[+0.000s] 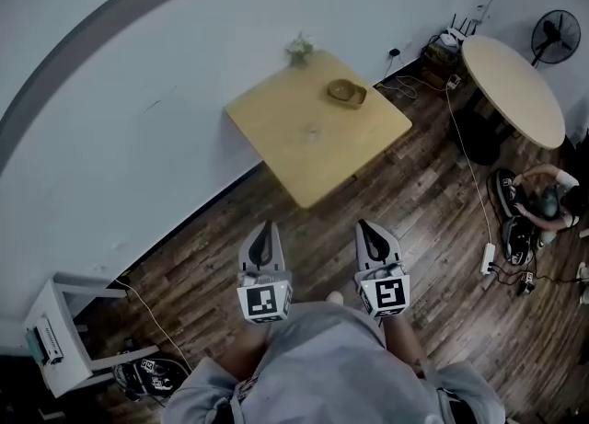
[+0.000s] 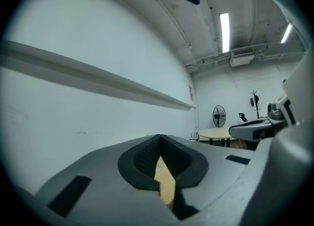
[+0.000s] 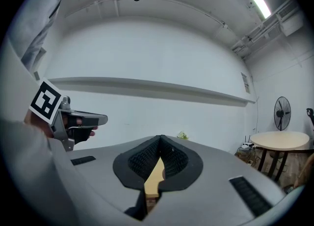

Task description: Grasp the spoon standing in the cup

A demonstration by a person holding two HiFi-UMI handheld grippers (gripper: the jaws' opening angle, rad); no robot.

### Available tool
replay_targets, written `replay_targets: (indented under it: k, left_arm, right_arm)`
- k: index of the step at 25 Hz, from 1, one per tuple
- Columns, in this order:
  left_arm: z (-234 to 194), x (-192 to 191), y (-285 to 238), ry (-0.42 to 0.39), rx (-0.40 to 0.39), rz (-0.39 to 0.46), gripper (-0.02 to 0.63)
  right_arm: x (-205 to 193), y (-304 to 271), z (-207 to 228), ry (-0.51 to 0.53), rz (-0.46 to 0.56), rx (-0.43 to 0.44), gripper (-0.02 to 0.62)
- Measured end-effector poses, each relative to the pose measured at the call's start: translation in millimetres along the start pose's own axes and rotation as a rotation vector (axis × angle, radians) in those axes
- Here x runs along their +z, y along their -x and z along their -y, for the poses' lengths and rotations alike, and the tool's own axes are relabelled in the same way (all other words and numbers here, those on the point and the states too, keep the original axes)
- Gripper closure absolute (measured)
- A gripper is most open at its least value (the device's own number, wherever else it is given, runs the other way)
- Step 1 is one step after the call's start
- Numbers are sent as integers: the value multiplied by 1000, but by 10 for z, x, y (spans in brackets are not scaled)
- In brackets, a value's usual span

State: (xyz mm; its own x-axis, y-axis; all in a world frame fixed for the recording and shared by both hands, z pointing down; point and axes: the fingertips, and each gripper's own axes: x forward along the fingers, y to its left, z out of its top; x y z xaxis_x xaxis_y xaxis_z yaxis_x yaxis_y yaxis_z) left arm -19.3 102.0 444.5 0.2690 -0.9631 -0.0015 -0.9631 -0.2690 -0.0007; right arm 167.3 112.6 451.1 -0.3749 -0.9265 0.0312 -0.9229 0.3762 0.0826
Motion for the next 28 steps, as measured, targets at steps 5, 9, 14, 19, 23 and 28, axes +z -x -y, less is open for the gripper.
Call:
replay_targets:
  k: [5, 9, 14, 19, 23, 28]
  left_arm:
    - [49, -10, 58, -18, 51, -16, 604]
    - [79, -72, 124, -15, 84, -33, 604]
    - [10, -137, 59, -10, 109, -59, 604]
    - [-94, -102, -184, -5, 99, -40, 604]
    - [-309, -118, -495, 6, 85, -35, 604]
    - [-546, -74, -940, 0, 51, -28, 604]
  right_arm:
    - [-77, 26, 66, 6, -27, 29, 597]
    - [-165, 38, 137, 2, -40, 52, 597]
    - [-270, -69, 127, -12, -69, 79, 597]
    - [-262, -324, 146, -10, -71, 83, 597]
    - [-248, -697, 122, -5, -71, 77, 595]
    - [-195, -1162, 104, 5, -70, 71, 597]
